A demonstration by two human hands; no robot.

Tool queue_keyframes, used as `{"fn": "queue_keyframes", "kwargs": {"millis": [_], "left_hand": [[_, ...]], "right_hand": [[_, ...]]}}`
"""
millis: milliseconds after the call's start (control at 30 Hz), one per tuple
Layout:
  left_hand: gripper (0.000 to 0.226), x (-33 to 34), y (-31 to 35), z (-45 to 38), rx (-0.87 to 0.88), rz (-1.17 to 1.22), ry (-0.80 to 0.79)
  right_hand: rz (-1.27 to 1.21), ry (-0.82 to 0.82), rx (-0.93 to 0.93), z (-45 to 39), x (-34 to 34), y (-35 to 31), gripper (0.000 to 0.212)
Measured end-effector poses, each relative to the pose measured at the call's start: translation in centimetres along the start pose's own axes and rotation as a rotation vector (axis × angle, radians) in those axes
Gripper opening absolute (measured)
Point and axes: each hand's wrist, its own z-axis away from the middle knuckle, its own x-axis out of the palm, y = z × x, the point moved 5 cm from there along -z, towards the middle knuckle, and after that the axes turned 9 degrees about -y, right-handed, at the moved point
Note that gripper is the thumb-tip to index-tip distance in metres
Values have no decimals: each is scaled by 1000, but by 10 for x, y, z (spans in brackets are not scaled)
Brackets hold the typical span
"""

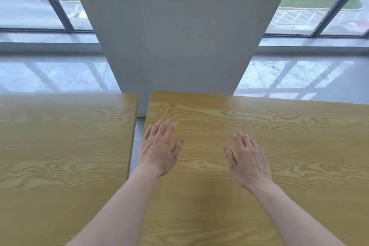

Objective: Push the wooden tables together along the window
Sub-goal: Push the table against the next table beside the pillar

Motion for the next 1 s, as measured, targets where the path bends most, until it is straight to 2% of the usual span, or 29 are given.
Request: {"fn": "queue_keyframes", "kwargs": {"millis": [367,567,733,867,1000], "left_hand": [[61,-2,-36,-184,98,-52,-23],[64,26,-39,-252,161,-86,-92],[67,45,-48,-279,130,-75,-186],[66,44,-52,-279,60,-115,-205],[61,44,-53,-281,76,-109,-169]], "right_hand": [[62,-17,96,-175,-15,-10,62],[10,-10,103,-258,-10,3,73],[67,-108,91,-294,15,8,71],[148,-13,103,-299,23,4,73],[209,-11,96,-299,26,-1,77]]}}
